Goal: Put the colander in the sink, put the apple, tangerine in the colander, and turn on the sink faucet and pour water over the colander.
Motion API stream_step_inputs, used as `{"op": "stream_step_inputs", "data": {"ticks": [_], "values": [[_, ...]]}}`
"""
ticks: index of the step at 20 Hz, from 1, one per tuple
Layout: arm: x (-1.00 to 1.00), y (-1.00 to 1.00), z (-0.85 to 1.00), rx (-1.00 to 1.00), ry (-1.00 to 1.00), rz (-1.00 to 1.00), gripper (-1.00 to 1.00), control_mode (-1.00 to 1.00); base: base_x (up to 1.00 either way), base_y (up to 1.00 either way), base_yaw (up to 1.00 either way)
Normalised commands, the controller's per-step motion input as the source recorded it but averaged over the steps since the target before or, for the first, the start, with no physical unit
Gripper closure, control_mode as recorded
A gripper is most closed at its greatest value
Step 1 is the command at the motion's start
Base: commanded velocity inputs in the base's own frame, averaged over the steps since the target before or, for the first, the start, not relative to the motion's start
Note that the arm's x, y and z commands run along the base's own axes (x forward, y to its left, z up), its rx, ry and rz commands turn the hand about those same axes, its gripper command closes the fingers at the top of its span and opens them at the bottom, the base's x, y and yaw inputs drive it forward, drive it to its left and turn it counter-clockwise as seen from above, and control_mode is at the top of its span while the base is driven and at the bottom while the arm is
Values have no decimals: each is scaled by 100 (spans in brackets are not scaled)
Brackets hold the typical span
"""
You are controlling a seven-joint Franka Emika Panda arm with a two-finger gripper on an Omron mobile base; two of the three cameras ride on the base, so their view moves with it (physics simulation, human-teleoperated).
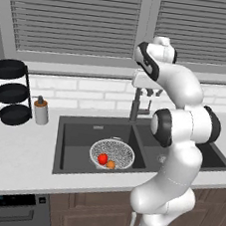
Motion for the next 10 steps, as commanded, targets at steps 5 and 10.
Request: {"op": "stream_step_inputs", "data": {"ticks": [5, 10], "values": [[0, 33, -14, -3, 5, 0, -100, -100, 0, 0, 0], [0, 39, -16, -4, 3, 0, -100, -100, 0, 0, 0]]}}
